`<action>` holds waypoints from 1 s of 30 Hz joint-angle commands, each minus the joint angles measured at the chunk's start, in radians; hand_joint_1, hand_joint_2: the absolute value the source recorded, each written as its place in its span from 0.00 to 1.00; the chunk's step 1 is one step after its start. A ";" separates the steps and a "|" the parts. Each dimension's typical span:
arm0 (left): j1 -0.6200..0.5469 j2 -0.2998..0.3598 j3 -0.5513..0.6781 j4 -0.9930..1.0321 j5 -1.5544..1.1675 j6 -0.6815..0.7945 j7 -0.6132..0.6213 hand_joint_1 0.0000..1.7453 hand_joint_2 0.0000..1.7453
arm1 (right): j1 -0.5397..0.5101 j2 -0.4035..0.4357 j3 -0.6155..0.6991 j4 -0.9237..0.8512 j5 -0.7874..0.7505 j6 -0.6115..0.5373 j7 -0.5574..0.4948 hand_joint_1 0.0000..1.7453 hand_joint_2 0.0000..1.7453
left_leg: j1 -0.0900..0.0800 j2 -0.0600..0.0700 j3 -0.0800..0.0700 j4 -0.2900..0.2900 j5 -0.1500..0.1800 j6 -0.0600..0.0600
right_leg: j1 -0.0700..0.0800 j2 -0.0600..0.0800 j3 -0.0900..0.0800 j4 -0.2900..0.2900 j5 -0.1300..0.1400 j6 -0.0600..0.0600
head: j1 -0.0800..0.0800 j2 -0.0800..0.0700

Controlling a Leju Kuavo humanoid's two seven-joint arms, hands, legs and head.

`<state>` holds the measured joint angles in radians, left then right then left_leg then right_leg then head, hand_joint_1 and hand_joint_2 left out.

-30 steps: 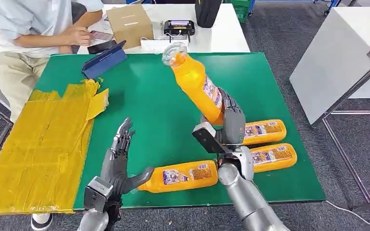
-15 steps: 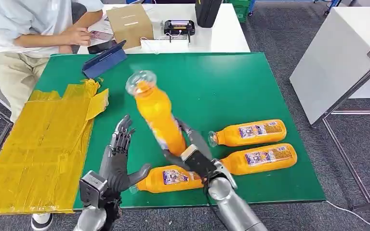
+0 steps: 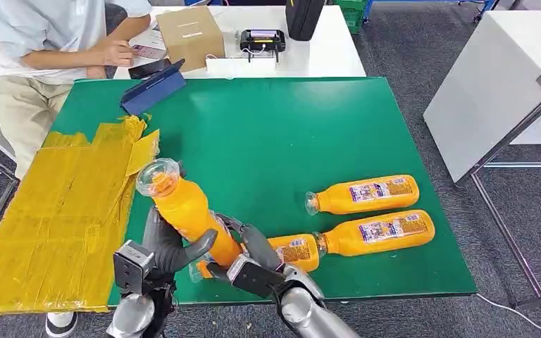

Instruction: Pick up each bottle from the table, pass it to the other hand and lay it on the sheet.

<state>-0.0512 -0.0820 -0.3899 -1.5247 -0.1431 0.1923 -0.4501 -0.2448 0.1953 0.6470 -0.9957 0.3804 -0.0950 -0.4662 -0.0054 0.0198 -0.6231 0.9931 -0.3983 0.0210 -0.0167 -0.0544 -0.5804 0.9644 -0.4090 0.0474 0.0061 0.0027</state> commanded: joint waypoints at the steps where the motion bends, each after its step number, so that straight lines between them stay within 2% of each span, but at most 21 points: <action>1: -0.046 0.018 -0.011 0.074 0.004 0.002 0.006 0.00 1.00 | -0.035 -0.019 0.080 0.106 0.017 -0.011 0.000 1.00 1.00 | 0.001 -0.002 0.004 -0.001 -0.001 -0.001 | 0.001 0.002 0.004 -0.001 -0.001 -0.002 | 0.000 0.000; 4: -0.051 0.015 -0.011 0.081 0.009 0.008 0.008 0.00 1.00 | -0.037 -0.021 0.098 0.117 0.037 -0.029 0.005 1.00 1.00 | 0.002 -0.002 0.007 -0.001 -0.003 -0.002 | 0.001 0.005 0.008 -0.001 -0.003 -0.003 | 0.000 0.000; 5: -0.054 0.016 -0.016 0.083 0.007 0.017 0.007 0.34 1.00 | -0.035 -0.025 0.096 0.112 0.043 -0.057 0.005 1.00 1.00 | 0.002 -0.002 0.005 -0.001 -0.002 -0.002 | 0.001 0.004 0.005 -0.001 -0.002 -0.002 | 0.000 0.000; 6: -0.054 0.016 -0.016 0.083 0.007 0.017 0.007 0.88 1.00 | -0.035 -0.025 0.096 0.112 0.043 -0.057 0.005 1.00 1.00 | 0.001 -0.002 0.003 -0.001 -0.001 -0.001 | 0.001 0.002 0.003 -0.001 -0.001 -0.001 | 0.000 0.000; 7: -0.052 0.015 -0.015 0.082 0.009 0.018 0.006 1.00 1.00 | -0.032 -0.026 0.092 0.102 0.042 -0.062 0.004 1.00 1.00 | 0.001 -0.002 0.003 -0.001 -0.001 -0.001 | 0.001 0.002 0.003 -0.001 -0.001 -0.001 | 0.000 0.000; 20: -0.050 0.017 -0.011 0.078 0.011 0.019 0.004 1.00 1.00 | -0.028 -0.030 0.083 0.073 0.041 -0.076 0.004 1.00 1.00 | 0.001 -0.002 0.003 0.000 -0.001 -0.001 | 0.001 0.002 0.003 -0.001 -0.001 -0.001 | 0.000 0.000; 27: -0.055 0.028 0.008 0.058 0.018 0.023 0.001 1.00 1.00 | -0.003 -0.051 0.054 -0.055 0.048 -0.118 0.017 1.00 1.00 | 0.002 -0.003 0.005 0.001 -0.003 -0.002 | 0.001 0.004 0.005 0.000 -0.003 -0.002 | 0.000 0.000; 28: -0.060 0.032 0.015 0.052 0.014 0.030 0.001 1.00 1.00 | 0.000 -0.052 0.051 -0.071 0.047 -0.119 0.019 0.97 1.00 | 0.001 -0.002 0.002 0.000 -0.001 -0.001 | 0.001 0.002 0.002 0.000 -0.001 -0.002 | 0.000 0.000; 29: -0.067 0.037 0.024 0.038 0.009 0.040 -0.004 1.00 1.00 | 0.002 -0.058 0.044 -0.099 0.042 -0.124 0.018 0.45 1.00 | 0.001 -0.002 0.002 0.000 -0.001 -0.001 | 0.001 0.002 0.002 0.000 -0.002 -0.002 | 0.000 0.000; 30: -0.075 0.047 0.037 0.014 0.000 0.053 -0.008 1.00 1.00 | 0.012 -0.061 0.030 -0.140 0.030 -0.135 0.015 0.04 1.00 | 0.002 -0.003 0.003 0.001 -0.002 -0.002 | 0.001 0.003 0.003 0.000 -0.002 -0.002 | 0.000 0.000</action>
<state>-0.0561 -0.0805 -0.3815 -1.5045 -0.1247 0.2094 -0.4532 -0.2485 0.1858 0.6889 -0.9816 0.4242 -0.2007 -0.4589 -0.0052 0.0202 -0.6234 0.9931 -0.3983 0.0210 -0.0165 -0.0541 -0.5812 0.9644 -0.4090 0.0474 0.0061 0.0027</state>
